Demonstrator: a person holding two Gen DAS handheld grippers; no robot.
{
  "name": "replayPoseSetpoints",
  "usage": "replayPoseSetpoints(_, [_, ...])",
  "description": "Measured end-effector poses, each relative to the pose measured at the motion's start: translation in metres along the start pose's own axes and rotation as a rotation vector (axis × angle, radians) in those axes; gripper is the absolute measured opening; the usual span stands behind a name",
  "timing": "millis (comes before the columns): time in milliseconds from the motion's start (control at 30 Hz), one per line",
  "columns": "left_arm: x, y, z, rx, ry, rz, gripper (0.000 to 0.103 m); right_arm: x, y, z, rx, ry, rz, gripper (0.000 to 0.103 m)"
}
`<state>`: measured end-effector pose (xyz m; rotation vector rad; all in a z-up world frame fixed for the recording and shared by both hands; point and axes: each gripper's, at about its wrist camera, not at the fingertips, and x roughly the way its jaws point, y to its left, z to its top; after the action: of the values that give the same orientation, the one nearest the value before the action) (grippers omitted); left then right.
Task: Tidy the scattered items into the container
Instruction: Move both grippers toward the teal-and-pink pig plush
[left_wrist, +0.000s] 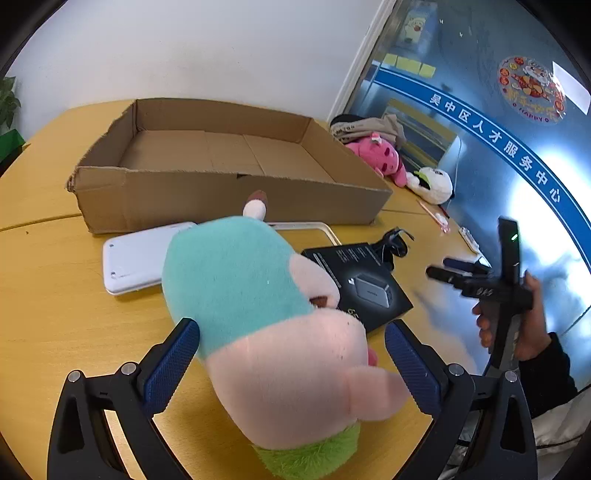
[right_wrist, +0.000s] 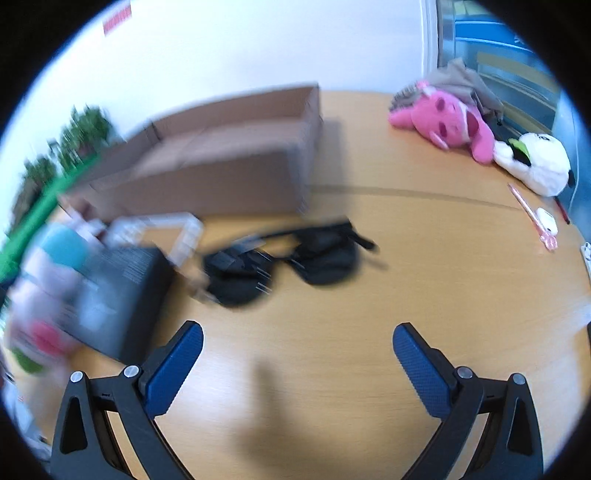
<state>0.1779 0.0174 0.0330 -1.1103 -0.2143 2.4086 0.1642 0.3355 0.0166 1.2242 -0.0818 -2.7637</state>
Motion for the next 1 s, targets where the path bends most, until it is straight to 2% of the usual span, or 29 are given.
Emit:
replayPoseSetpoints(167, [-0.005,-0.002,0.000,-0.027,-0.022,-0.021,0.102,-0.013,0.048,0.019,-0.096,-0.060,0.044,0.102])
replayPoseSetpoints(433, [-0.028,0.003,-0.002,-0.092,-0.111,-0.036,0.103,-0.011,0.109,0.026,-0.154,-0.063,0.153,0.102])
replayPoseSetpoints(533, [-0.033,0.003,-0.002,-0.099,-0.137,-0.019,0.103,-0.014,0.129,0.024,-0.187,-0.066,0.176,0.102])
replayPoseSetpoints(633, [-0.035,0.003,-0.001,-0.102,-0.150,-0.027,0.103,-0.016,0.141,0.021,-0.211,-0.069,0.187,0.102])
replayPoseSetpoints(767, [-0.034,0.002,-0.002,-0.093,-0.130,-0.012,0.103,-0.014,0.147,0.017,-0.212,-0.056,0.197,0.102])
replayPoseSetpoints(1000, [-0.031,0.001,-0.010,-0.126,-0.096,-0.067,0.103,-0.010,0.146,0.014,-0.193,-0.038,0.207,0.102])
